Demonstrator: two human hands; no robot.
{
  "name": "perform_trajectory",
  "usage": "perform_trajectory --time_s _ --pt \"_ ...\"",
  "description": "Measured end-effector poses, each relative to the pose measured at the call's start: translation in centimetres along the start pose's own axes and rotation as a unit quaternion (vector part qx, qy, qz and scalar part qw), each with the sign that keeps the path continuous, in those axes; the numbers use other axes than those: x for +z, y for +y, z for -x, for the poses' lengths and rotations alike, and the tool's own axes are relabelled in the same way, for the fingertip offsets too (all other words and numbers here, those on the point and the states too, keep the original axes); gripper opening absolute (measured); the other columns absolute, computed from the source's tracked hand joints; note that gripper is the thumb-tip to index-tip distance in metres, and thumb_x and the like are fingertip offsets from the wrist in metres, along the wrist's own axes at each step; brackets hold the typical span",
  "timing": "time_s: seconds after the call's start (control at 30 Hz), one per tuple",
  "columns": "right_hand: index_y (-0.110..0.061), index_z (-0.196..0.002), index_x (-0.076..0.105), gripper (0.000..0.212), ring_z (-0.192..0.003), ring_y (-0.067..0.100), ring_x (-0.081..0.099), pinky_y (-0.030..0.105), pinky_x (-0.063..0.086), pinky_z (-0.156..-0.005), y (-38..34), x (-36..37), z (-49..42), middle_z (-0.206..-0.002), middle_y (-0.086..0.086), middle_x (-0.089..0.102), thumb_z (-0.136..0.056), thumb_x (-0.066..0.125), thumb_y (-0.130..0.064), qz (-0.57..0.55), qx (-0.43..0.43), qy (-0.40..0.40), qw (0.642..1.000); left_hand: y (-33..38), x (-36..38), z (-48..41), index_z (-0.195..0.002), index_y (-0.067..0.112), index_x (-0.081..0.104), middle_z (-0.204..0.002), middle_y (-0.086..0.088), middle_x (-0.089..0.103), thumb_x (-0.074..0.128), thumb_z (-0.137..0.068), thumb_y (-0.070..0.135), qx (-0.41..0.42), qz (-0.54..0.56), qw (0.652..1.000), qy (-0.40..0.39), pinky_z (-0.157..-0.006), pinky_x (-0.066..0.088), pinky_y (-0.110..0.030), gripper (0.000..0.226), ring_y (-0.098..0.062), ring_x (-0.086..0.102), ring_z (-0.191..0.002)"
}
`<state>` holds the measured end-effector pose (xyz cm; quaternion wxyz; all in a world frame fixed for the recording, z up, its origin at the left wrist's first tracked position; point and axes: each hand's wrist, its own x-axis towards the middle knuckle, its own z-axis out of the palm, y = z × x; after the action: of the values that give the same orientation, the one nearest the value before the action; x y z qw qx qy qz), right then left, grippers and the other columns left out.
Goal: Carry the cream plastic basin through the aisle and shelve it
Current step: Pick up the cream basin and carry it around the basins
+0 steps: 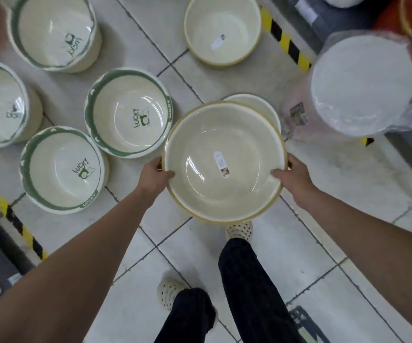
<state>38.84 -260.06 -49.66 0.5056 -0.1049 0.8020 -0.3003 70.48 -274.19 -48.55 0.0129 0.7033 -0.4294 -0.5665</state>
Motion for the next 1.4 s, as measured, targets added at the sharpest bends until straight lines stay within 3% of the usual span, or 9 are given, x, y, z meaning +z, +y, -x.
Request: perform_trajectory --time_s 0.13,0.23,0.43,0.57,0.77,1.0,1.1,1.27,1.4 --pt "-0.020 -0.139 0.063 0.058 -0.107 0.027 0.065 0.042 0.057 -0.092 -1.3 -1.5 -1.7 -0.117 0.004 0.068 -0.087 0.071 0.002 0.001 -0.008 0.024 1.000 3.3 1.3 -1.7 -0.139 0.006 0.064 -0.107 -0.005 0.071 0.067 -0.088 -0.013 -0.013 0.045 0.999 0.003 -0.102 0.057 -0.047 0.055 -0.032 0.067 -0.108" --pt "-0.020 -0.136 0.065 0.054 -0.103 0.027 0.065 0.041 0.057 -0.090 -1.3 -1.7 -3.2 -0.102 -0.004 0.068 -0.087 0.072 0.002 -0.002 0.002 0.045 0.999 4.7 2.3 -3.7 -0.141 0.010 0.064 -0.101 0.002 0.072 0.066 -0.087 -0.016 -0.018 0.063 0.998 -0.010 -0.100 0.059 -0.050 0.061 -0.032 0.068 -0.106" --pt "-0.020 -0.132 0.067 0.055 -0.088 0.023 0.063 0.031 0.053 -0.076 -1.5 -1.5 -6.9 -0.093 -0.005 0.065 -0.086 0.071 0.008 -0.061 0.022 0.109 0.992 6.5 4.2 -8.9 -0.147 0.010 0.060 -0.123 -0.010 0.074 0.071 -0.083 -0.014 -0.030 0.035 0.998 -0.033 -0.100 0.059 -0.057 0.069 -0.037 0.071 -0.113" --pt "-0.011 -0.131 0.069 0.050 -0.094 0.026 0.064 0.033 0.053 -0.080 -1.3 -0.9 -10.5 -0.106 0.007 0.069 -0.085 0.072 0.008 -0.064 0.040 0.141 0.987 8.2 5.9 -12.3 -0.144 0.006 0.061 -0.119 -0.007 0.072 0.067 -0.088 -0.012 -0.013 -0.001 0.999 -0.047 -0.105 0.056 -0.046 0.059 -0.032 0.068 -0.114" --pt "-0.006 -0.121 0.074 0.039 -0.089 0.026 0.065 0.035 0.055 -0.078 0.2 -0.1 -16.2 -0.102 0.008 0.072 -0.083 0.074 0.001 -0.026 0.061 0.181 0.981 9.8 8.6 -17.5 -0.136 0.011 0.067 -0.089 0.014 0.065 0.067 -0.089 -0.007 0.020 -0.070 0.996 -0.047 -0.087 0.049 -0.031 0.050 -0.025 0.065 -0.103" --pt "-0.016 -0.120 0.075 0.039 -0.091 0.025 0.067 0.032 0.056 -0.080 4.3 0.7 -20.1 -0.103 0.011 0.074 -0.083 0.074 -0.002 -0.041 0.077 0.179 0.980 8.1 11.9 -22.8 -0.141 0.011 0.064 -0.114 -0.001 0.068 0.068 -0.089 -0.005 0.039 -0.106 0.993 -0.046 -0.066 0.046 -0.014 0.055 -0.024 0.066 -0.105" --pt "-0.019 -0.131 0.071 0.046 -0.097 0.022 0.066 0.030 0.052 -0.085 5.7 1.1 -20.8 -0.104 0.005 0.072 -0.087 0.074 -0.005 -0.036 0.071 0.168 0.983 6.6 12.8 -24.0 -0.144 0.013 0.061 -0.117 -0.002 0.069 0.068 -0.090 -0.001 0.047 -0.124 0.990 -0.043 -0.070 0.050 -0.017 0.056 -0.025 0.067 -0.109" --pt "-0.025 -0.141 0.065 0.055 -0.109 0.019 0.067 0.035 0.055 -0.099 8.5 2.0 -22.1 -0.115 0.002 0.071 -0.090 0.074 -0.008 -0.059 0.068 0.157 0.983 4.7 14.3 -25.6 -0.146 0.018 0.053 -0.126 0.001 0.066 0.065 -0.090 0.003 0.066 -0.128 0.989 -0.033 -0.100 0.058 -0.048 0.059 -0.029 0.067 -0.118" --pt "-0.026 -0.148 0.056 0.055 -0.106 0.016 0.067 0.033 0.053 -0.098 9.9 3.0 -22.7 -0.120 -0.005 0.066 -0.096 0.067 -0.010 -0.082 0.057 0.156 0.983 3.8 15.4 -27.0 -0.149 0.019 0.049 -0.124 0.000 0.065 0.060 -0.097 0.004 0.072 -0.109 0.991 -0.021 -0.082 0.056 -0.030 0.056 -0.024 0.066 -0.108"
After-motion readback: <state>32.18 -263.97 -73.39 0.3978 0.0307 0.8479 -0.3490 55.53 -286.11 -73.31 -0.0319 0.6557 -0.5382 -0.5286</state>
